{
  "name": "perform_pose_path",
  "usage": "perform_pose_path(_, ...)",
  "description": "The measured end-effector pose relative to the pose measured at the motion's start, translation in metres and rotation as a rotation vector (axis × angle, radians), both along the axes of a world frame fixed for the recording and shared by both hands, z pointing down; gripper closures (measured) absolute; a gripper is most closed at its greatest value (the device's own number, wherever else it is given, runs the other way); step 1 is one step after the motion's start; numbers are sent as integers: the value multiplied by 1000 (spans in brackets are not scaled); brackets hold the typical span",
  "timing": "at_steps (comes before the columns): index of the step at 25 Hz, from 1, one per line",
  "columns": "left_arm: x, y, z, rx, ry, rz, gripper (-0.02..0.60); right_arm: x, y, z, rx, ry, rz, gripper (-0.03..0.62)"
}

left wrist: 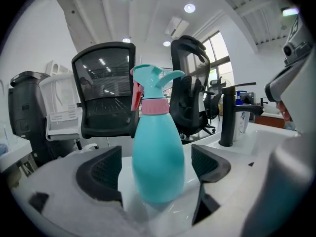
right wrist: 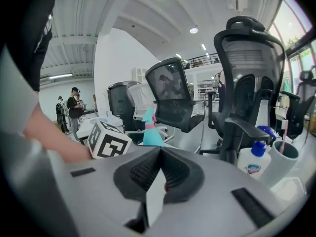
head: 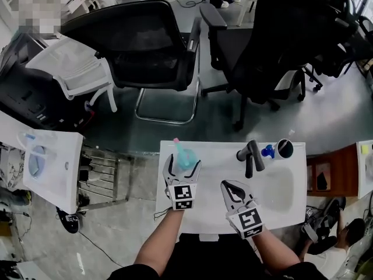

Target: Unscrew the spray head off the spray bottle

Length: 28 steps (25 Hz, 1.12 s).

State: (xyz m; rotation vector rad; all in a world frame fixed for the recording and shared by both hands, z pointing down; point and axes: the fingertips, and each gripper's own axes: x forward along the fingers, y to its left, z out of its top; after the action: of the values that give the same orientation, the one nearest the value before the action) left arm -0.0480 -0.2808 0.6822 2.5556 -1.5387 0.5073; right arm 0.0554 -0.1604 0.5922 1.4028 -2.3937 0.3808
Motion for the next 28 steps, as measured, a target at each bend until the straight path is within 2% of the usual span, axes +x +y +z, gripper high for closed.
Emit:
perform_pose_path(9,-1,-15,13,-27,-4,-157,153,12,0,7,-14,5,-9,588)
perform_pose_path(19,1,-24,27,-75,12,-193,153,15,5,10,-33,12,-36,588)
perform_pose_path(28,-1,-30,28,-70,16,-190,161,18,10,14,-42,17,-28,588)
